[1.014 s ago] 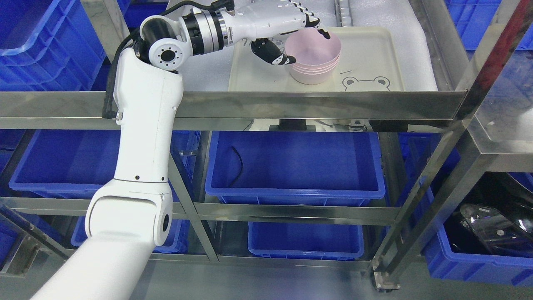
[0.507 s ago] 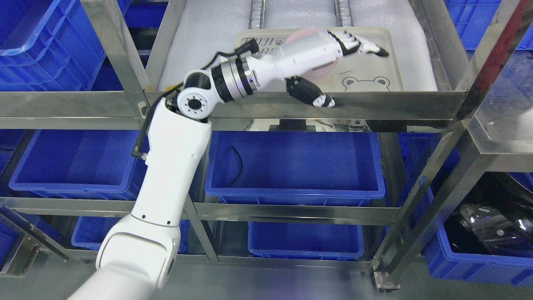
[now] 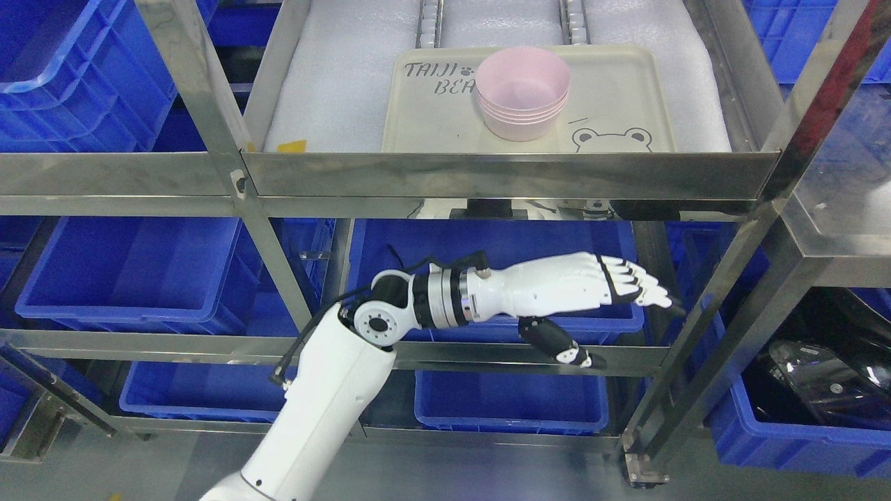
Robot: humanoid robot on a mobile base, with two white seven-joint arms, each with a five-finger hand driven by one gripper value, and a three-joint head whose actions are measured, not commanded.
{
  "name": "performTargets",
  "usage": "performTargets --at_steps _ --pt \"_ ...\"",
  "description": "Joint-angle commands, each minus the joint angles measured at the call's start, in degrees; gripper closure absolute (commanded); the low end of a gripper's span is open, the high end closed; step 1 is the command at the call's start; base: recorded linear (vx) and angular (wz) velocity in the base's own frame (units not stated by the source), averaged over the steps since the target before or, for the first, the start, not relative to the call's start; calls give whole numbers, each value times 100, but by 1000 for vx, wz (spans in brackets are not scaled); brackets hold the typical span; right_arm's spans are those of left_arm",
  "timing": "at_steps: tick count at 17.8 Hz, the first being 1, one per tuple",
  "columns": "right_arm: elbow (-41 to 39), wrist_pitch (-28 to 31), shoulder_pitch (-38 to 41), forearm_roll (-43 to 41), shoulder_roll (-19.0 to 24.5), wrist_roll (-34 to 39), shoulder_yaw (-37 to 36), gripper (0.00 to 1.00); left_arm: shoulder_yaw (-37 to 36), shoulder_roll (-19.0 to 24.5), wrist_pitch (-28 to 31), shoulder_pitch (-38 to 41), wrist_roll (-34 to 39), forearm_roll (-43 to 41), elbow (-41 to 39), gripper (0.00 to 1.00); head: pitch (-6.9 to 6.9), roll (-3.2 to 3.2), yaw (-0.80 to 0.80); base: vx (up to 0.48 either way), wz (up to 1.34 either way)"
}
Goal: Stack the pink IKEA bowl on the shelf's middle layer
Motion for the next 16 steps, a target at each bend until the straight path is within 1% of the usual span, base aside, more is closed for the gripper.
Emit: performTargets --at_steps 1,3,4,5,6,7,8,10,12,13,14,16 --pt "-100 2 132 0 -100 -37 0 0 586 94 -40 1504 15 5 -157 12 0 0 0 0 0" --pt "-100 2 132 0 -100 -37 0 0 956 94 -40 1760 85 5 213 8 0 0 0 0 0" --pt "-100 2 132 0 -100 -37 0 0 1114 94 -40 1857 207 5 423 8 0 0 0 0 0" --pt "-100 2 132 0 -100 -37 0 0 1246 94 -40 1928 504 5 634 8 0 0 0 0 0" --pt "-100 2 132 0 -100 -37 0 0 1300 94 99 2076 1055 31 906 7 0 0 0 0 0" --pt "-100 2 132 0 -100 -37 0 0 1300 94 310 2191 1417 75 961 5 0 0 0 0 0" --pt "-100 2 132 0 -100 -37 0 0 1283 94 538 2288 1795 180 970 3 0 0 0 0 0" --pt "-100 2 132 0 -100 -37 0 0 1274 94 917 2359 2735 670 962 2 0 0 0 0 0" --pt "-100 2 132 0 -100 -37 0 0 1274 94 1181 2429 3535 857 909 1 0 0 0 0 0" --pt "-100 2 132 0 -100 -37 0 0 1274 94 1278 2586 3974 866 648 1 0 0 0 0 0" --pt "-100 2 132 0 -100 -37 0 0 1265 94 1366 2735 4266 875 375 1 0 0 0 0 0" --pt "-100 2 132 0 -100 -37 0 0 1248 94 1437 2999 4479 927 -12 1 0 0 0 0 0"
